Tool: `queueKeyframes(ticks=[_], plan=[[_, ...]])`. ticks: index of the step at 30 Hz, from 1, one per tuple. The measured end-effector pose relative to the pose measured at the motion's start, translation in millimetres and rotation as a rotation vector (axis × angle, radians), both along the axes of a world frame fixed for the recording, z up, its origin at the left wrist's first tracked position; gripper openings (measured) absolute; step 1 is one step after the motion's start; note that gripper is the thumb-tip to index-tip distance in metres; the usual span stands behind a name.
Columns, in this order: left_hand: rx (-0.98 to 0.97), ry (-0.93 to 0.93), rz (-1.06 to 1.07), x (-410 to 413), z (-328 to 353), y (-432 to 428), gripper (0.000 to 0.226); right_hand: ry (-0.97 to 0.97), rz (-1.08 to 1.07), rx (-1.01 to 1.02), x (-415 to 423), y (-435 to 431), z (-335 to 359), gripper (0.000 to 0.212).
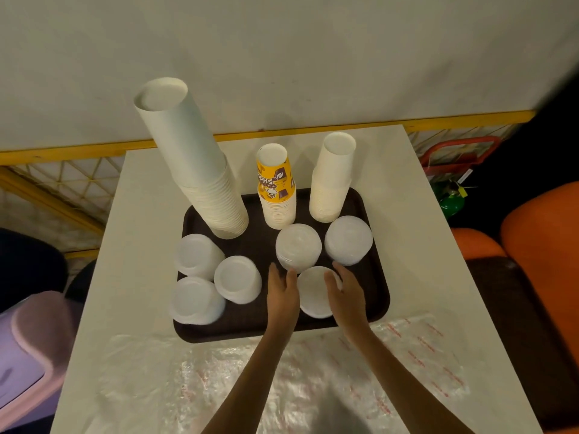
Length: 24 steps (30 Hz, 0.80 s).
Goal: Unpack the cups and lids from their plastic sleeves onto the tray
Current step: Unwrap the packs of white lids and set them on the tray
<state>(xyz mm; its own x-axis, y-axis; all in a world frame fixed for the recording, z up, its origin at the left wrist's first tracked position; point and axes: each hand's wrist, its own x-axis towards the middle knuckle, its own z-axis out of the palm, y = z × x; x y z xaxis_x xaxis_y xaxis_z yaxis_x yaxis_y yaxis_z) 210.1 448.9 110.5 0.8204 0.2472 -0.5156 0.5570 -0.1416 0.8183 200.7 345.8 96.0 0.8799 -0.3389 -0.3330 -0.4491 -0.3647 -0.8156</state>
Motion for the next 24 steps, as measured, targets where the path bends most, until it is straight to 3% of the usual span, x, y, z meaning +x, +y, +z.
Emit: queueKeyframes(ticks=[5, 11, 16, 24], plan=[[0.104, -0.056, 0.025, 30.3, -1.2, -2.0, 0.063, -0.045, 0.073, -0.053, 20.5, 6.4, 3.4, 0.041], [0.204, 0.002, -0.012, 60.1, -11.6, -1.1, 0.067, -0.03, 0.133, -0.167, 44.5, 6.6, -8.5, 0.023], [0.295, -0.043, -0.112, 56.0, -17.4, 1.2, 0.054, -0.055, 0.151, -0.191, 53.9, 6.7, -14.7, 0.025], [0.332, -0.072, -0.09, 47.7, -25.4, 0.8, 0.05, -0.054, 0.137, -0.189, 54.7, 8.9, -19.5, 0.025]])
